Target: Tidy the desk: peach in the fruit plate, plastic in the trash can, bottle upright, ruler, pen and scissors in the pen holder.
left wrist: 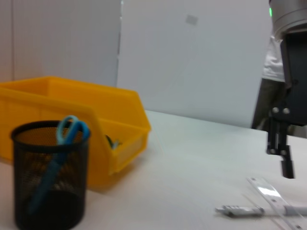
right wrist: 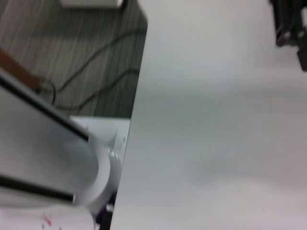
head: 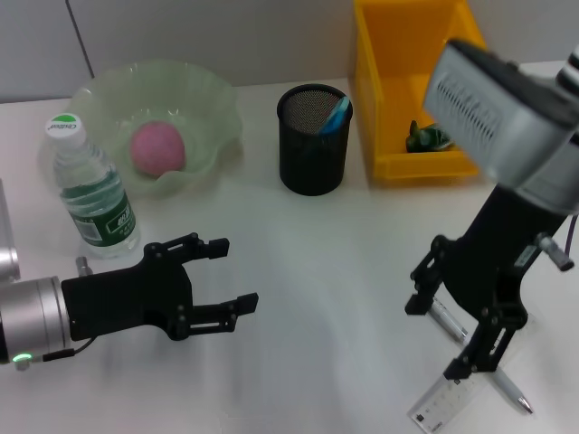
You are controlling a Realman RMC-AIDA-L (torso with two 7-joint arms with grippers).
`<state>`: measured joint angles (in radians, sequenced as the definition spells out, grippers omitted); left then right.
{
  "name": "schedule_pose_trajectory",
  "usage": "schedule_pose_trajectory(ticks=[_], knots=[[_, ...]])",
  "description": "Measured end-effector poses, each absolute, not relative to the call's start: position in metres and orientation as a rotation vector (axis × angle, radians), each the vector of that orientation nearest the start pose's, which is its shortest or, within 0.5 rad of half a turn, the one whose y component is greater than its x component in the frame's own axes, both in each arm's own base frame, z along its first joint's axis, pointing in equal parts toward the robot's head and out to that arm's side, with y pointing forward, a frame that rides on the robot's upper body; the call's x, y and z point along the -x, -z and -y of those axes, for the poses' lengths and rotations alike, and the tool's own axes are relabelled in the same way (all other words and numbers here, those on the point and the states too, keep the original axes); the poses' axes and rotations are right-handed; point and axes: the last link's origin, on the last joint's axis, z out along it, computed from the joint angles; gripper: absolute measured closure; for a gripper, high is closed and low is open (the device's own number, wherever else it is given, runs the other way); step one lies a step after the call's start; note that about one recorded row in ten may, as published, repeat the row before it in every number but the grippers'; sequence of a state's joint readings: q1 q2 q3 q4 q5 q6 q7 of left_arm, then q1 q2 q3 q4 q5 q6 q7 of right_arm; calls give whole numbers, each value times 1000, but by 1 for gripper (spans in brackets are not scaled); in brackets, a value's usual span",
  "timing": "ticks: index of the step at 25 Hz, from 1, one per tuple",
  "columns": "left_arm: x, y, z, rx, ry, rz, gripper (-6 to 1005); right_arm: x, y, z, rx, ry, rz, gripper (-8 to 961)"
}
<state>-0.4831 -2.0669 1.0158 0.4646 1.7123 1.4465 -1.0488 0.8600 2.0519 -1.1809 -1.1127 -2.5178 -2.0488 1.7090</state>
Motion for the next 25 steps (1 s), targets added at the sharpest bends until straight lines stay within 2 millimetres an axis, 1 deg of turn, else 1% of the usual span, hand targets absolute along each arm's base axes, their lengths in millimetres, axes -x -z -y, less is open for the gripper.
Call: schedule_pose_trajectory(ticks=[3,8,12,25], knots=[[264,55,-299,2841,703,342,139,-147,-9,-330,3351,815,132,140],[261,56,-297,2864,719,330,139,-147,-8,-331,3339,856,148,140],[256,55,-293,2889,761,312,139,-149,-1,-330,3301,950,185,141],[255,54,-294,2889,764,338,139,-157,11,-324,3256,1099,271,141]])
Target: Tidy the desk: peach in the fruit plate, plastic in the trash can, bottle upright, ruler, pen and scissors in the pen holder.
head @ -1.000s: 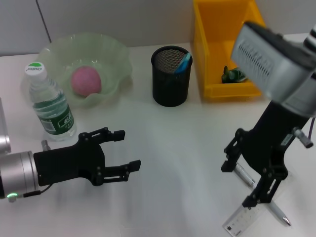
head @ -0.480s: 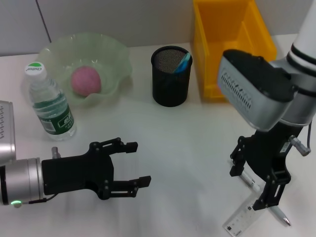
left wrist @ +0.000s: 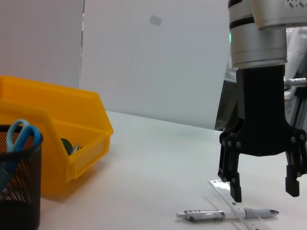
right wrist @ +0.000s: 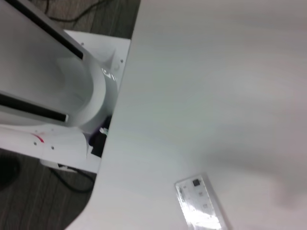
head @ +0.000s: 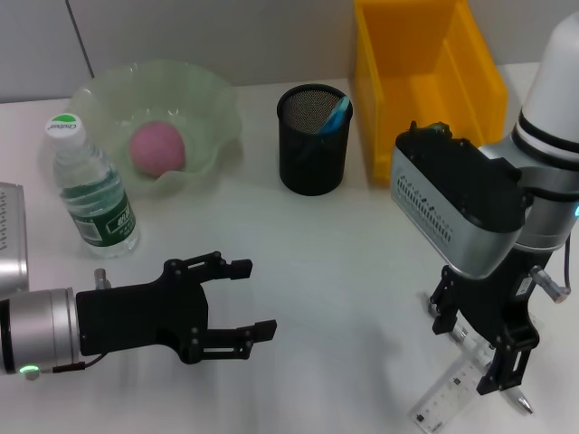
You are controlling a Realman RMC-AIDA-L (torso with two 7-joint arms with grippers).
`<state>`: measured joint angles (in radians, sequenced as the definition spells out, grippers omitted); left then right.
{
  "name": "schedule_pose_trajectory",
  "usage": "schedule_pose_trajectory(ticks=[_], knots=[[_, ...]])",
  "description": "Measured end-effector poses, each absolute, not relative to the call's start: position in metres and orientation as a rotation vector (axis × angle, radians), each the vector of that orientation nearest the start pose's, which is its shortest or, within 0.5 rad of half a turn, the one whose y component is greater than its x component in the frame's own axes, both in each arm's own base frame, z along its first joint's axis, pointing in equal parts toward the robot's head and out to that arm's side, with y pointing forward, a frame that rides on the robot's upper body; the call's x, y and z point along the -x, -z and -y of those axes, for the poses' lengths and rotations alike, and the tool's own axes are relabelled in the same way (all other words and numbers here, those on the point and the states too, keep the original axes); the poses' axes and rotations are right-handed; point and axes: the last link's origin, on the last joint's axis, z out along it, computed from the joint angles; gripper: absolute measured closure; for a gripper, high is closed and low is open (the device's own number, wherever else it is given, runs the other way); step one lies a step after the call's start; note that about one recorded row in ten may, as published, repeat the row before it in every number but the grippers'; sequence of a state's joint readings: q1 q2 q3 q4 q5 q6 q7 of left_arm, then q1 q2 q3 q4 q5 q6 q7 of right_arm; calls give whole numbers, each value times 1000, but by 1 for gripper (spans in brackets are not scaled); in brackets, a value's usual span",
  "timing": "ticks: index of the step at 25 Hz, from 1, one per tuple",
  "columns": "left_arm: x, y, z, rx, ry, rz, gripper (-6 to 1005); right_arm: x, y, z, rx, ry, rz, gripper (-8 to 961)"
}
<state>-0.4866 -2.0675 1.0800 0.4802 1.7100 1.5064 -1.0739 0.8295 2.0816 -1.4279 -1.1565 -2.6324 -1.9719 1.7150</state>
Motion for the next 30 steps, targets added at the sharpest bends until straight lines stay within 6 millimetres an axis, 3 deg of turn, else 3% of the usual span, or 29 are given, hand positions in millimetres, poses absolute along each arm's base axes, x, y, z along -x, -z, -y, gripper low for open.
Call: schedule_pose_trajectory(ticks=[17,30], knots=[[254,53,-297,2872,779,365,139,-164,25,-316,3192,1319,417,142],[254,53,-297,2871,782,374,139,-165,36,-314,3140,1386,507,142]])
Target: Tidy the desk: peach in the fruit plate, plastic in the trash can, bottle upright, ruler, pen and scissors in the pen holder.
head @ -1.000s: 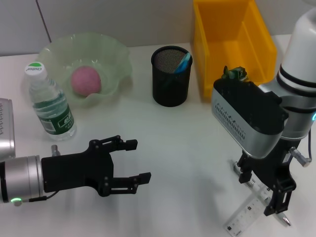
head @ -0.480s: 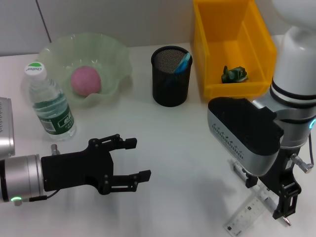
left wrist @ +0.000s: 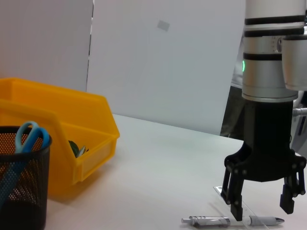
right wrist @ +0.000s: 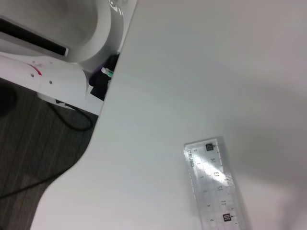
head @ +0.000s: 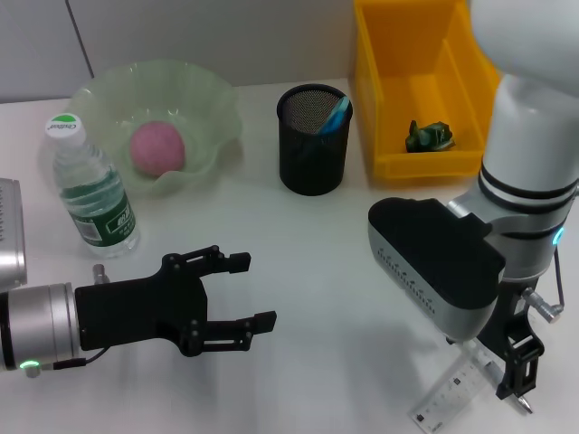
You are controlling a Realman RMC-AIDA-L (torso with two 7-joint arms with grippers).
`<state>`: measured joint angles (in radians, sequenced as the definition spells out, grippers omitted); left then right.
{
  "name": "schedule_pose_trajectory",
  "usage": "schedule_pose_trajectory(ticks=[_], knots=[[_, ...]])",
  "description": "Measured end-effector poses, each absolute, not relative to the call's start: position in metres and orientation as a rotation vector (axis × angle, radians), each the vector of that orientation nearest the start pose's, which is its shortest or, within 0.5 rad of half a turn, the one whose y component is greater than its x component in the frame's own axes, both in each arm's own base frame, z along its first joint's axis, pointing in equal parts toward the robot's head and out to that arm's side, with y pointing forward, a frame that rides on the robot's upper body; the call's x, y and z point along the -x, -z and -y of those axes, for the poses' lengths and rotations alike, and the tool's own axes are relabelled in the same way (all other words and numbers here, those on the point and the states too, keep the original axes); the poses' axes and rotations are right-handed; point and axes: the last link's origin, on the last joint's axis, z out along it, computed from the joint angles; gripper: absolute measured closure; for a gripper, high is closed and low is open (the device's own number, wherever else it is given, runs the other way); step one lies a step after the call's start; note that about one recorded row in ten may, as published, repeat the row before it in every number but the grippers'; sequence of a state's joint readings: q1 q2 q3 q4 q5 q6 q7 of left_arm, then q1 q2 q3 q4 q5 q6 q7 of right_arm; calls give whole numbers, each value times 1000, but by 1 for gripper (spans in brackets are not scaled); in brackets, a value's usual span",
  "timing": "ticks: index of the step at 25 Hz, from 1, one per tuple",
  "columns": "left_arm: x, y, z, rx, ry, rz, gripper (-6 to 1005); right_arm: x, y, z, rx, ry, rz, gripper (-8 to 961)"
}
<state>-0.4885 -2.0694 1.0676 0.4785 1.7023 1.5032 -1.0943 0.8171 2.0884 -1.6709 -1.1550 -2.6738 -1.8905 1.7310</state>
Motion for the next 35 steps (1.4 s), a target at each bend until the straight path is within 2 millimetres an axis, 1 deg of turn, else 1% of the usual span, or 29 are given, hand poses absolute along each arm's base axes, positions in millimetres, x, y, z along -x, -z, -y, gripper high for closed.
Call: schedule_pose_trajectory(ticks=[14,32,35], knots=[[255,53,-296,2870,780,386,139,-170,49,-308,3121,1418,532,143],[256,53,-295,2871,783,390,139,-172,54,-303,3106,1444,540,143],[256,52,-295,2871,784,392,139,-172,54,-303,3102,1450,540,193]])
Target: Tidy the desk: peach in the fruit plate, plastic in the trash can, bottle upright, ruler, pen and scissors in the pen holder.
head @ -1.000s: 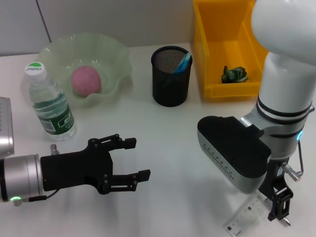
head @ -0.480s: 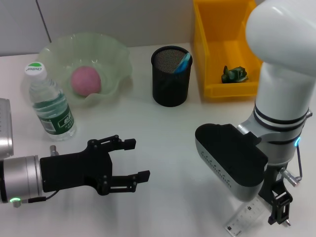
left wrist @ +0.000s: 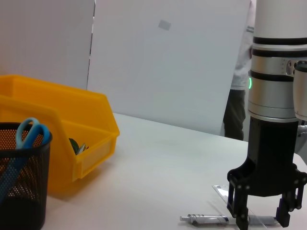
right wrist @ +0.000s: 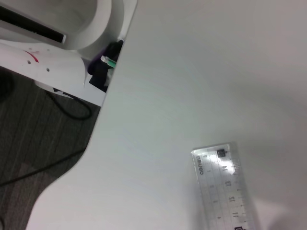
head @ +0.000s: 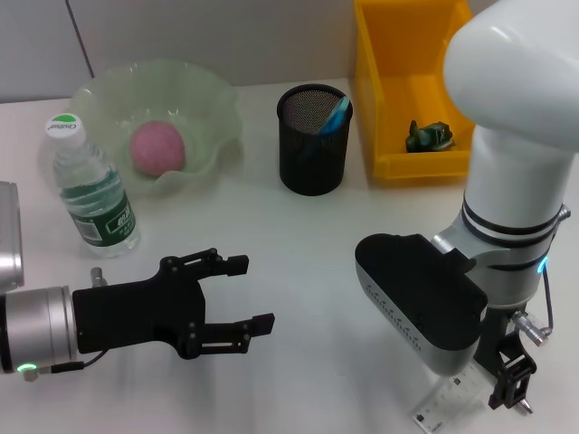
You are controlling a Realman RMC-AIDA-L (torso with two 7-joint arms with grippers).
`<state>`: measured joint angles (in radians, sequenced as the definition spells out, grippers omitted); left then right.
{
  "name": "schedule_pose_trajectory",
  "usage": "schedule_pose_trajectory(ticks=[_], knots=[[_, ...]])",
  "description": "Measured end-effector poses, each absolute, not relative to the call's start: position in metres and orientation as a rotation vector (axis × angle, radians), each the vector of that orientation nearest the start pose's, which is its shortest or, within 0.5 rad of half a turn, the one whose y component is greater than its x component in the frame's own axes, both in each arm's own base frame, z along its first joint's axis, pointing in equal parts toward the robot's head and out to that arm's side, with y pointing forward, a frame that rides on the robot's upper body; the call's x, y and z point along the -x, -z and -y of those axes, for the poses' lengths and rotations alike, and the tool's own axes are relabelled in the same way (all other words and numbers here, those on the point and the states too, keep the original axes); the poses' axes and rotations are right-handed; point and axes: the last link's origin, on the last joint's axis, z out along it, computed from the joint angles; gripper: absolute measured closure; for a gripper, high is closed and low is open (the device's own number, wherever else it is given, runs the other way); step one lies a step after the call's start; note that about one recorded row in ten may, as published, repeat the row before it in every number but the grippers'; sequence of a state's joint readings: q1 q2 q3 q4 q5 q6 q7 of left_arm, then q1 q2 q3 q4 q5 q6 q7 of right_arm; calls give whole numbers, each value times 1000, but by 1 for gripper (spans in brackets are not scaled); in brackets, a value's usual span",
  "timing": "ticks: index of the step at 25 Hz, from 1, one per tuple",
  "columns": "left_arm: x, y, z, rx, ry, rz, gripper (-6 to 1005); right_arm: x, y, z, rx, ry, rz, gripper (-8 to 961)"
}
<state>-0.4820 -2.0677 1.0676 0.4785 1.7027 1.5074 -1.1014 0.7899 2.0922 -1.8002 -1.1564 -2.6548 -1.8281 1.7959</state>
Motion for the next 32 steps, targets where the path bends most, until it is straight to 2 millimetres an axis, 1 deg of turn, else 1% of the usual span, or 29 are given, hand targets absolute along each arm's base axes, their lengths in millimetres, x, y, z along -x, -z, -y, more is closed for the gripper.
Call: schedule_pose_trajectory(ticks=[2,9,32], knots=[[256,52,-294,2871,785,394,138,-172,55,-304,3094,1451,537,227],[257,52,-293,2871,786,397,138,-172,56,-305,3081,1452,541,296],[256,52,-293,2872,792,400,138,-172,62,-305,3024,1509,567,344]])
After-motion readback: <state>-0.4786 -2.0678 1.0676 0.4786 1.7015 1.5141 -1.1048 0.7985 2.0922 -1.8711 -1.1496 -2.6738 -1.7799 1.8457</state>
